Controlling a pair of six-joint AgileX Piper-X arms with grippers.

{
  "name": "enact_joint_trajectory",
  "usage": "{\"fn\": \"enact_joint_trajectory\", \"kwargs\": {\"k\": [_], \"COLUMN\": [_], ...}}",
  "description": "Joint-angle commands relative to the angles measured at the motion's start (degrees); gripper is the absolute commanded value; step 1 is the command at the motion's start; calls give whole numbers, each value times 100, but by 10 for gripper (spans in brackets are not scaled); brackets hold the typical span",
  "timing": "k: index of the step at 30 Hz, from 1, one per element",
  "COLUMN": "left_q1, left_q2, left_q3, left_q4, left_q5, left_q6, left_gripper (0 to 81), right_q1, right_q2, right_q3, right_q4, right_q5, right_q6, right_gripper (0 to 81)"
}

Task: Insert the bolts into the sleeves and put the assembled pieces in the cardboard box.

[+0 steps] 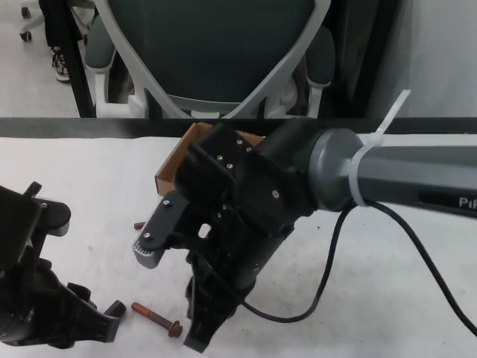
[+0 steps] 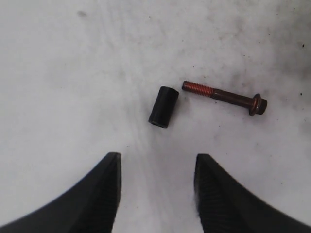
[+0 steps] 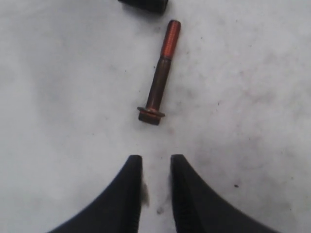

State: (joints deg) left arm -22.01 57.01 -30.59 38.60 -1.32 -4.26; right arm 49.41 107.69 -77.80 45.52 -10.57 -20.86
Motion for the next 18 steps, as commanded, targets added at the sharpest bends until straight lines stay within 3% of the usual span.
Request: {"fn": "enact_joint_trajectory", "kwargs": {"k": [1, 7, 18], "left_q1": [13, 13, 13], "left_q2": [-2, -2, -2], "left_q3": [-1, -1, -1], "left_q4": [-30, -30, -30], "left_q5": [19, 98, 98], "left_q6": [-45, -45, -45], "left_gripper": [447, 447, 447], "right_q1": [30, 41, 113], "right_q2": [-50, -37, 613], "right_q3": [-14, -26, -337], "right_q4": [-188, -498, -465], "right_q5": [-95, -82, 50], "right_q6": [34, 441, 527], "right_gripper": [235, 469, 456]}}
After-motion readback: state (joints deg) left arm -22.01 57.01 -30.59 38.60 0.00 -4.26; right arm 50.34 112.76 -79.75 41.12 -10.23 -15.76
